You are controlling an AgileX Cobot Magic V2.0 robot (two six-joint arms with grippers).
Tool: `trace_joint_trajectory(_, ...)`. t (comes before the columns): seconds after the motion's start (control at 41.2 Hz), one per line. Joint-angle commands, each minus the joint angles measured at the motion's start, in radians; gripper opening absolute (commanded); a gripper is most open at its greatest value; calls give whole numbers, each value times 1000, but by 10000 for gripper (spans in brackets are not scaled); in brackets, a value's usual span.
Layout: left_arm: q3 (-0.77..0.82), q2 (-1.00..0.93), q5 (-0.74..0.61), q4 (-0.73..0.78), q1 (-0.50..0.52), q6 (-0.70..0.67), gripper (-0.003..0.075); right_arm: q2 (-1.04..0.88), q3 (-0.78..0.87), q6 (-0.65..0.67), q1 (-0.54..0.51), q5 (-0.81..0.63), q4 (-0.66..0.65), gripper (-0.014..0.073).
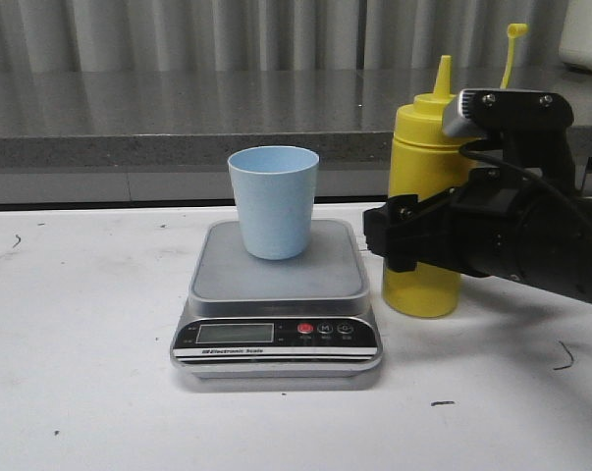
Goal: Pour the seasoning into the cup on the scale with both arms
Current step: 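Reach the right gripper to the yellow squeeze bottle and grasp it, then lift the yellow bottle upward with the right gripper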
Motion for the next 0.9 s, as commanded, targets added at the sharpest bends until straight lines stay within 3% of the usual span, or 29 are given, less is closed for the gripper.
trace_joint_trajectory(0.0,-24,7,-86,-5,1,-6,419,-27,-25,0,-2,-93,8,522)
trace_joint_trajectory(0.146,-24,7,-86,-5,1,-6,419,-26,-25,0,-2,-92,8,313)
trace_joint_trajectory(0.389,-24,7,-86,-5,1,-6,419,-98,-20,-26,-2,-30,8,300)
trace_joint_trajectory(0.607,-24,7,-86,-5,1,-6,419,-314,-34,-152,-59,314,7,300)
trace_joint_trajectory(0.874,-24,7,-86,-5,1,-6,419,-531,-195,-357,-132,881,-31,300)
